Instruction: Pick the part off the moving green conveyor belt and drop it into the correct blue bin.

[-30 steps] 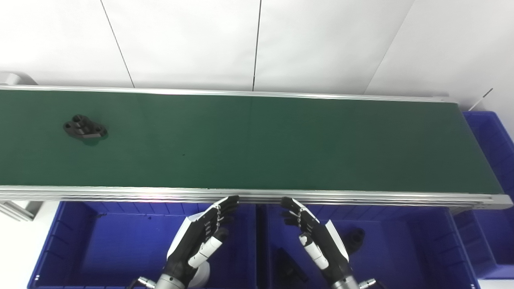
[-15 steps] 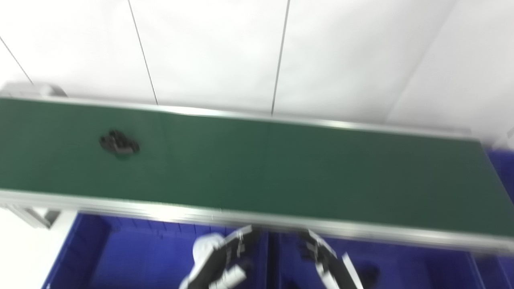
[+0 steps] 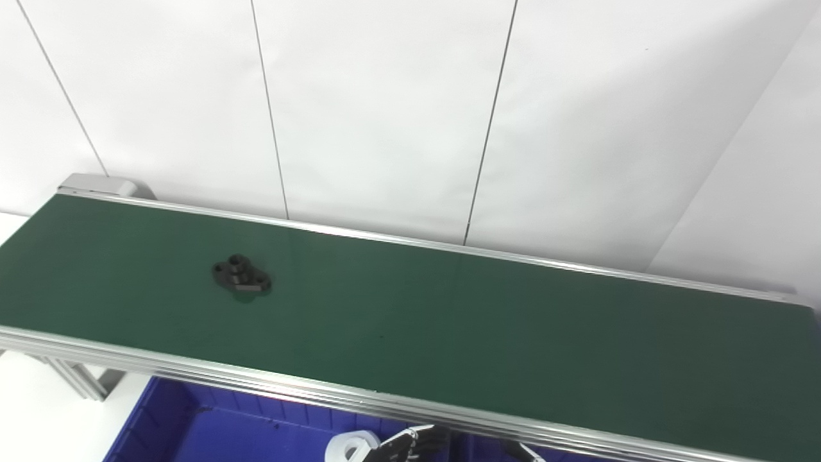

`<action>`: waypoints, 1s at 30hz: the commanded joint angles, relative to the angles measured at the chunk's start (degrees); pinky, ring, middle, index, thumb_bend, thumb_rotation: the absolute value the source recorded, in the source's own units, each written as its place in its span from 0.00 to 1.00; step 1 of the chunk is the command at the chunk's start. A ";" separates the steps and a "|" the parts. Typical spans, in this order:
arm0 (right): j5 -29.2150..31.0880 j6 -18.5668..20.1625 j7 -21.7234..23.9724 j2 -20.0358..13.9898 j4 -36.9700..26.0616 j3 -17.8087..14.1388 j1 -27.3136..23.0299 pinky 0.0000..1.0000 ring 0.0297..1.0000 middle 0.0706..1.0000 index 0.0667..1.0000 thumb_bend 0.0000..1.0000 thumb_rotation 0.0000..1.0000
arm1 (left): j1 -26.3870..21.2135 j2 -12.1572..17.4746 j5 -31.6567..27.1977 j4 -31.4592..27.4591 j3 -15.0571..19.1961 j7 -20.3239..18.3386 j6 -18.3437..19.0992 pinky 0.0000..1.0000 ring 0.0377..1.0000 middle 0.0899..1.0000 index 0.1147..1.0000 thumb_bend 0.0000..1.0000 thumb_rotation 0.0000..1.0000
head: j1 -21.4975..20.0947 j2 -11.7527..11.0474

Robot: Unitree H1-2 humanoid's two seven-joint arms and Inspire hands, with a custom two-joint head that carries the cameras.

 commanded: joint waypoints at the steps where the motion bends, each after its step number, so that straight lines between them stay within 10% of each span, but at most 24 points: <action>1: 1.21 -3.24 0.54 -0.08 -0.89 -0.44 -0.38 0.77 0.83 0.89 0.86 0.79 0.96 | -0.76 -0.62 0.01 -0.33 -0.18 0.62 -2.23 0.74 0.81 0.81 0.76 0.66 0.71 | 0.01 -0.01; 21: 0.39 -3.24 -0.41 -0.01 -1.89 -0.32 0.16 0.75 0.82 0.89 0.85 0.79 0.94 | -0.49 -0.53 1.48 -1.21 -0.36 1.44 -1.69 0.73 0.80 0.80 0.75 0.66 0.69 | -0.35 0.17; 30: -2.35 -3.24 -4.26 -3.28 -14.97 2.41 4.20 0.72 0.82 0.88 0.85 0.82 0.94 | -0.16 -0.77 1.51 -1.56 -0.59 1.44 -1.64 0.73 0.81 0.81 0.76 0.67 0.70 | -0.91 0.46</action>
